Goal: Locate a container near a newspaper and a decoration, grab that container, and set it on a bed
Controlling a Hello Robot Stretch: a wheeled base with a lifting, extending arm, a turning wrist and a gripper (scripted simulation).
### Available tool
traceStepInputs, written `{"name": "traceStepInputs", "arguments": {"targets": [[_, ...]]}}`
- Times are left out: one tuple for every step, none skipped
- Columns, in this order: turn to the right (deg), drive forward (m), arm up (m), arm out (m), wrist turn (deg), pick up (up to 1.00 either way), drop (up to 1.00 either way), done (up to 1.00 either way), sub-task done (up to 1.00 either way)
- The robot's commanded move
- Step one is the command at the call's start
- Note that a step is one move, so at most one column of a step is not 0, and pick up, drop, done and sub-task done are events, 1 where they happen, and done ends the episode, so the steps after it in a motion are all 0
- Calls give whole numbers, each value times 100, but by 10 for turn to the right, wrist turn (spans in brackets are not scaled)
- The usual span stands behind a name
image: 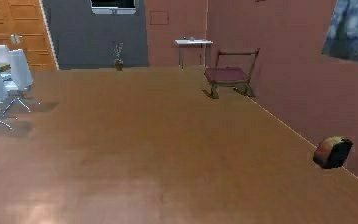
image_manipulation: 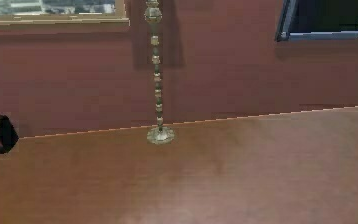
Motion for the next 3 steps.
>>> {"name": "traceStepInputs", "arguments": {"targets": [[0, 100, 0, 0, 0, 0, 0, 0, 0], [0, 100, 0, 0, 0, 0, 0, 0, 0], [-30, 0, 0, 0, 0, 0, 0, 0, 0]]}}
